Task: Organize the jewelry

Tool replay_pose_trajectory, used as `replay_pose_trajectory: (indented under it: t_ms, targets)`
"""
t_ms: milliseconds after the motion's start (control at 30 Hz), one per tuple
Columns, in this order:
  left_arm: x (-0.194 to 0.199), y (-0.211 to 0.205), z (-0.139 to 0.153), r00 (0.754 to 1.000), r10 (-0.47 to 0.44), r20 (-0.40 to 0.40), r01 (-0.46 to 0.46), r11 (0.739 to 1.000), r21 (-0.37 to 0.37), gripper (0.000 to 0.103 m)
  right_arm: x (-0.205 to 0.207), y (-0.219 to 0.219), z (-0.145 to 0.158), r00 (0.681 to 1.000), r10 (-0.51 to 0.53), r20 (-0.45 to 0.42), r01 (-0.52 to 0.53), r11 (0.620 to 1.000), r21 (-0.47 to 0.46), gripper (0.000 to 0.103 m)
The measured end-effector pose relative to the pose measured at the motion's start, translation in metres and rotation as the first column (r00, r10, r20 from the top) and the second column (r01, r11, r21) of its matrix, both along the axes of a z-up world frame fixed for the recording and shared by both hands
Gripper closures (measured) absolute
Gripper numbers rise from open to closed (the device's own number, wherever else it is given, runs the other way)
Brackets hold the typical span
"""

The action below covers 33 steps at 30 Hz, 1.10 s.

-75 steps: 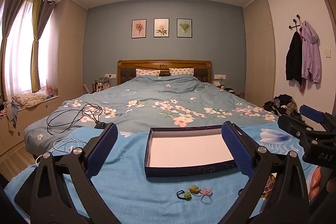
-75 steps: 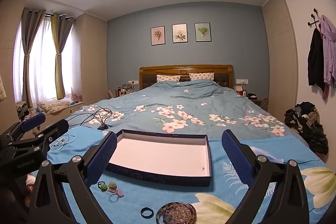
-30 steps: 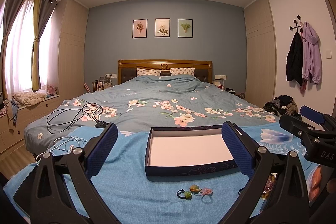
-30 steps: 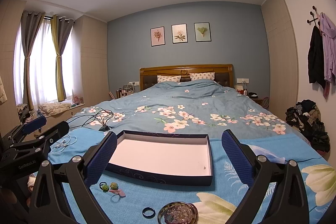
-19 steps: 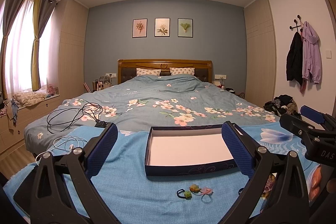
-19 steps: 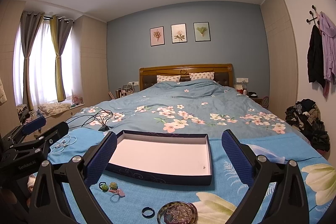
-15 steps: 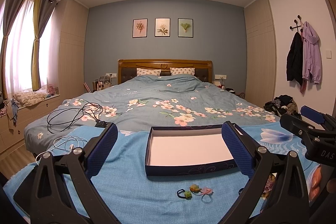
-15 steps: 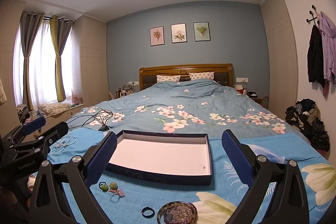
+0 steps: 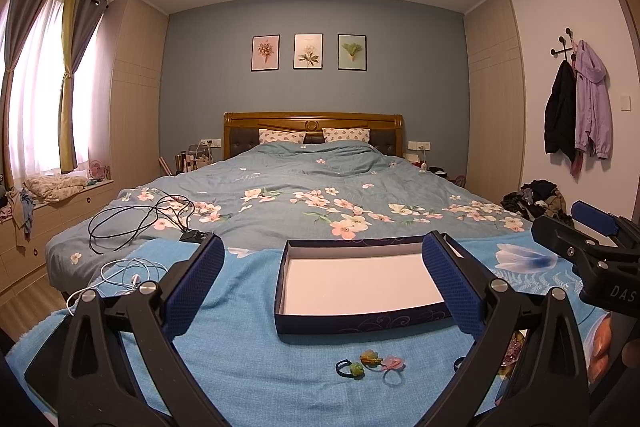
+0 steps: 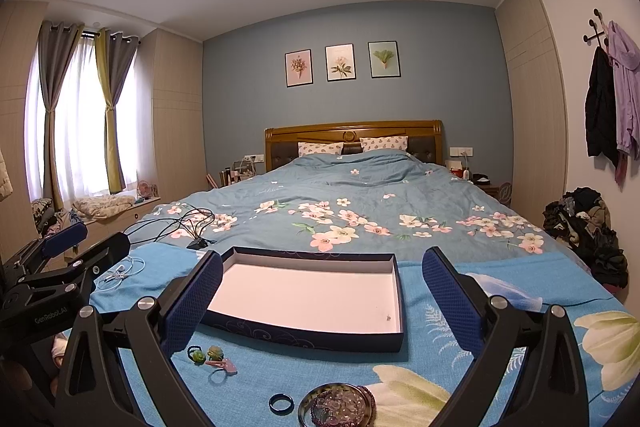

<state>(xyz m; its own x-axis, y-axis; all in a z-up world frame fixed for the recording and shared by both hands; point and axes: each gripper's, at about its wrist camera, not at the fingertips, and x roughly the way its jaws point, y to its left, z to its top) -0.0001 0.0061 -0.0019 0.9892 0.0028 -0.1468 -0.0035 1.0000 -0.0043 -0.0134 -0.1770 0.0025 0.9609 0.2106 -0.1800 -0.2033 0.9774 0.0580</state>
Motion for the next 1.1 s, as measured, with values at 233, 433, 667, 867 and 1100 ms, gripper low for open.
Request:
replay_pose_trajectory:
  t_ms: [233,433,667,867,1100]
  targets:
    - [-0.001,0.001,-0.001,1.0,-0.007,-0.004,0.007,1.0,-0.003,0.006,0.0,-0.001,-0.001,1.0,-0.001,-0.005,0.001,1.0,-0.001,0.007]
    - [0.001,0.0,-0.004,0.999,-0.038,-0.031,0.038,0.999,0.001,0.006,0.002,-0.012,0.0,0.999,0.012,-0.043,-0.014,0.999,-0.038,0.007]
    - [0.008,-0.013,-0.014,0.985,-0.144,-0.1,0.146,0.989,0.016,0.006,0.016,-0.035,-0.021,0.958,0.076,-0.278,-0.108,0.989,-0.103,0.007]
    - [0.012,-0.043,-0.03,0.935,-0.293,-0.198,0.311,0.948,0.064,0.006,0.012,-0.024,-0.058,0.872,0.154,-0.465,-0.251,0.955,-0.155,0.031]
    - [0.012,-0.074,-0.052,0.879,-0.388,-0.276,0.426,0.9,0.092,0.006,0.009,-0.026,-0.082,0.757,0.225,-0.614,-0.343,0.936,-0.079,0.071]
